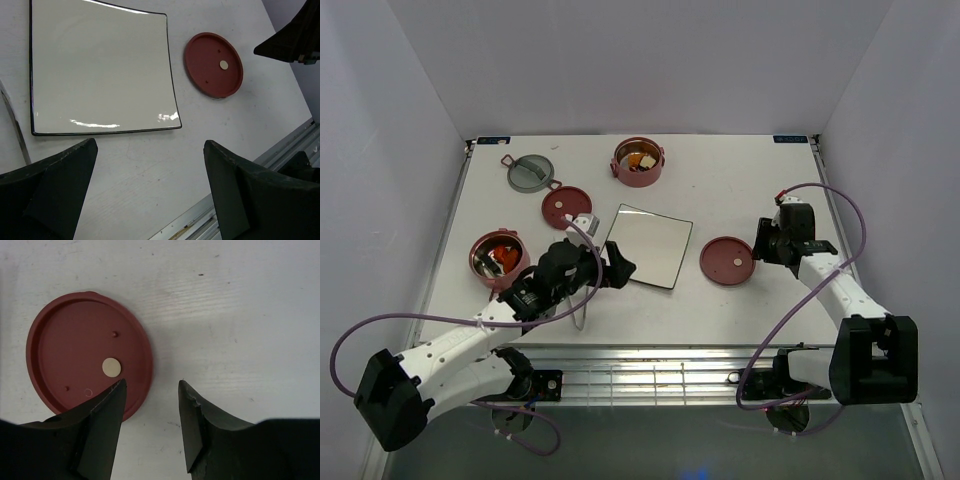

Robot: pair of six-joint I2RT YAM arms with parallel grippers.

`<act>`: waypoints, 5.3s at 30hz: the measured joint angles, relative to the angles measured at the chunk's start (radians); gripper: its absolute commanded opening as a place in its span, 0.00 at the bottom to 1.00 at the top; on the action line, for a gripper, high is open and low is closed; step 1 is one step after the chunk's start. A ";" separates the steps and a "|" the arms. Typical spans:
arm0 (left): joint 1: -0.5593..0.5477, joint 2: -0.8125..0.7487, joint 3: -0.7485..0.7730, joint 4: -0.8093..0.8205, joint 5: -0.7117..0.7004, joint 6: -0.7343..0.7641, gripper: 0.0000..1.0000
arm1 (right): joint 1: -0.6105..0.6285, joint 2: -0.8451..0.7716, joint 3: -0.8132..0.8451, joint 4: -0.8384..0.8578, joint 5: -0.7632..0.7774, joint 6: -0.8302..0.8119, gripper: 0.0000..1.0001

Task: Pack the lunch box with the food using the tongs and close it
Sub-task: Pick up the box lid from the center of the board, then place the box lid in the packing box, then adjust the packing box at the center of the board.

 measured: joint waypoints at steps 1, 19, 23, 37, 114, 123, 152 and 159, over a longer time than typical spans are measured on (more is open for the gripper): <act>-0.001 0.003 -0.017 0.003 -0.005 0.005 0.98 | -0.003 0.010 -0.004 0.017 -0.024 0.000 0.51; -0.058 -0.237 -0.192 0.135 -0.204 0.085 0.98 | -0.010 0.175 -0.018 0.124 -0.108 0.003 0.44; -0.059 -0.284 -0.201 0.151 -0.240 0.084 0.98 | -0.010 0.212 -0.018 0.129 -0.097 0.002 0.41; -0.059 -0.291 -0.212 0.155 -0.309 0.073 0.97 | -0.010 0.238 -0.009 0.130 -0.087 0.002 0.09; -0.059 -0.359 -0.264 0.127 -0.380 0.035 0.96 | 0.305 1.265 1.358 0.450 -0.077 0.257 0.31; -0.059 -0.359 -0.264 0.127 -0.380 0.036 0.96 | 0.305 1.283 1.360 0.454 -0.085 0.251 0.27; -0.059 -0.363 -0.264 0.127 -0.392 0.036 0.96 | 0.309 1.316 1.367 0.453 -0.113 0.169 0.27; -0.060 -0.373 -0.264 0.126 -0.392 0.036 0.96 | 0.319 1.304 1.363 0.432 -0.072 0.116 0.28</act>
